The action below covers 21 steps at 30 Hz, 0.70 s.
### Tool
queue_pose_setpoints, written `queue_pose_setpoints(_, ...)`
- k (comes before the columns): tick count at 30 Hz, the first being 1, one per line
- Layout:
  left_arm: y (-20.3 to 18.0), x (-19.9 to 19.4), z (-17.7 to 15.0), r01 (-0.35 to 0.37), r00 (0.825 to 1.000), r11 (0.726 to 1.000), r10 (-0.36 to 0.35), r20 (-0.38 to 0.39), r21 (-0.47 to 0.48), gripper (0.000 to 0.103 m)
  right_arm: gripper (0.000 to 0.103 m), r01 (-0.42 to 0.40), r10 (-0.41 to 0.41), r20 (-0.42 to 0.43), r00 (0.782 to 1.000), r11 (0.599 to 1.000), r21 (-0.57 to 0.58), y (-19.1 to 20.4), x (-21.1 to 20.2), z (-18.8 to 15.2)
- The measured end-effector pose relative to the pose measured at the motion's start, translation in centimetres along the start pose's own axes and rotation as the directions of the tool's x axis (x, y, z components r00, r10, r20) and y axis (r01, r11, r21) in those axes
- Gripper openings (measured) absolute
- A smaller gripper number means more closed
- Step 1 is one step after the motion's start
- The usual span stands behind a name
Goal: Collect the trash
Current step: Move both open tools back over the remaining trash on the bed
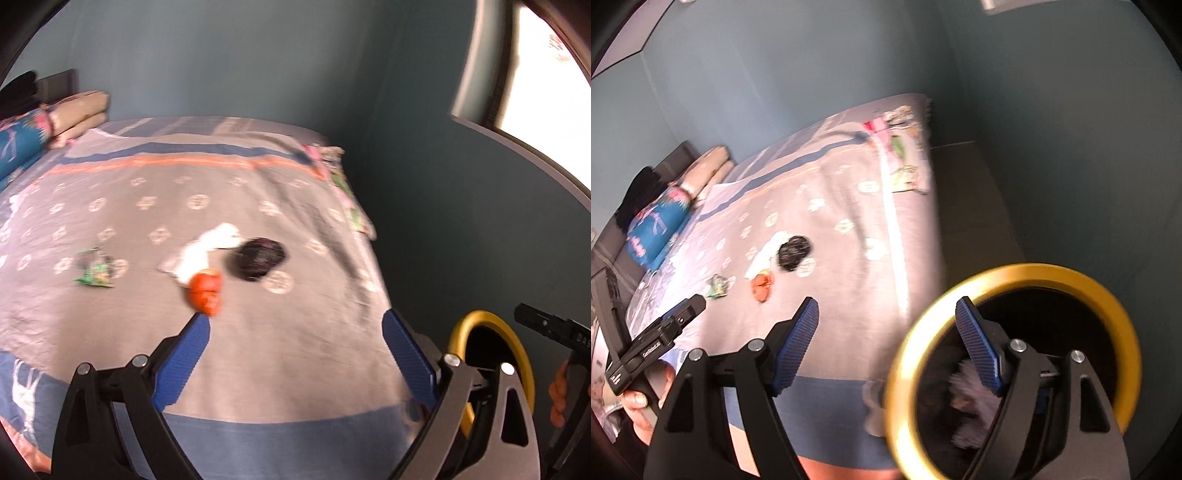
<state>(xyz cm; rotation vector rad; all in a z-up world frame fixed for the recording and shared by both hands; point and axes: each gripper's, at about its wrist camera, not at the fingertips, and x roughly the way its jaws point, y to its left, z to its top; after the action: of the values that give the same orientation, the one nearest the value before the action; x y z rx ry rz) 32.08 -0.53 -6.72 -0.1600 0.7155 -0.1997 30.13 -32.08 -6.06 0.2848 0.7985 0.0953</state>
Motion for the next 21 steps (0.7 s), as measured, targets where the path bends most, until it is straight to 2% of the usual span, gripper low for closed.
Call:
queue_pose_setpoints(9, 9.4, -0.6, 1.2, -0.142, 0.99, 0.985, 0.144, 0.015, -0.095, 0.093, 0.076, -0.06, 0.056, -0.044, 0.997, 0.994, -0.096, 8.6, 5.6, 1.1)
queue_pose_setpoints(21, 20.0, 2.2, 1.9, -0.319, 0.947, 0.932, 0.32, -0.023, -0.17, 0.093, 0.077, -0.061, 0.04, -0.104, 0.994, 0.976, -0.209, 16.1, 15.0, 1.3)
